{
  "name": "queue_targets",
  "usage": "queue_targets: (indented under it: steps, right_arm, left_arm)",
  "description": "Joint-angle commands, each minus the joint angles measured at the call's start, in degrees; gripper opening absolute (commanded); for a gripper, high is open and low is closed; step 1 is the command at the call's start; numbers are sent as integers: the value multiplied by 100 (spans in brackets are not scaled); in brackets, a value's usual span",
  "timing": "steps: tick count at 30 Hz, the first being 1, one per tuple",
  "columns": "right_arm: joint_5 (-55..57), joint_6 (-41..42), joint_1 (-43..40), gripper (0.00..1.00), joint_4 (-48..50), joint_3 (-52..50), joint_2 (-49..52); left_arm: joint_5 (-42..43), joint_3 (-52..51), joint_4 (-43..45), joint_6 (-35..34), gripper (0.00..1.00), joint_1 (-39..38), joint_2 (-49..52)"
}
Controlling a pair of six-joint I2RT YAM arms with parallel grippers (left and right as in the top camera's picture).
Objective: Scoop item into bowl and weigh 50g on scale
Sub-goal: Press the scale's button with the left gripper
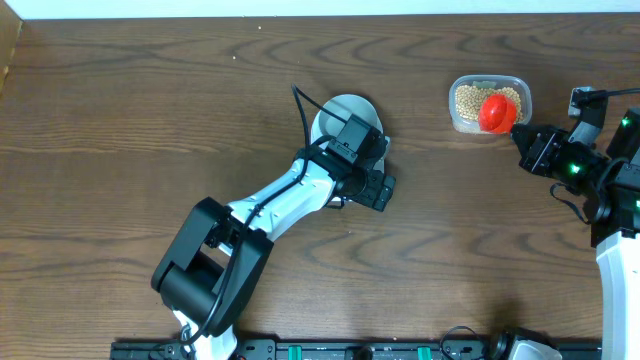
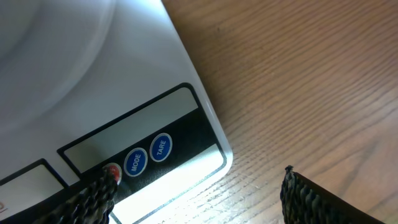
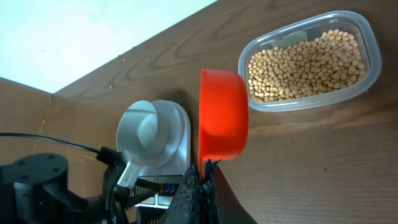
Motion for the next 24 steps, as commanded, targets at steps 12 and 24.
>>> queue_targets:
  steps: [12,24]
  right_arm:
    - [4,-120,-35,1,-9,70,-4]
    - [2,-140,-35,1,-33,70,-4]
  left_arm:
    - [-79,-42,4,74,86,-15,144]
    - [-74,-42,15,52,86,-15,286]
